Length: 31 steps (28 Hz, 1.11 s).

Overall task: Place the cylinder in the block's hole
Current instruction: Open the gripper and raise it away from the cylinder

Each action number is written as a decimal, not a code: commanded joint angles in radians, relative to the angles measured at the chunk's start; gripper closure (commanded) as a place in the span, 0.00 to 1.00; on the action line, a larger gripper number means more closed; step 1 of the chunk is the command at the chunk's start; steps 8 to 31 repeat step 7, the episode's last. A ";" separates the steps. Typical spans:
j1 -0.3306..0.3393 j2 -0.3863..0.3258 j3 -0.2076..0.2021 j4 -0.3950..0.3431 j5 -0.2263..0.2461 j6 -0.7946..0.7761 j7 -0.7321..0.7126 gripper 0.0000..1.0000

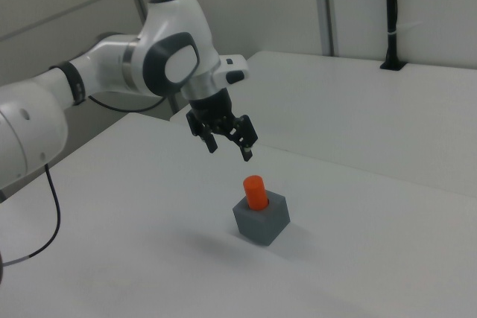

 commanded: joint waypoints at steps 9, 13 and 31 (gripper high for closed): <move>-0.002 -0.134 -0.010 -0.060 0.052 -0.160 0.029 0.00; -0.002 -0.134 -0.010 -0.060 0.052 -0.160 0.029 0.00; -0.002 -0.134 -0.010 -0.060 0.052 -0.160 0.029 0.00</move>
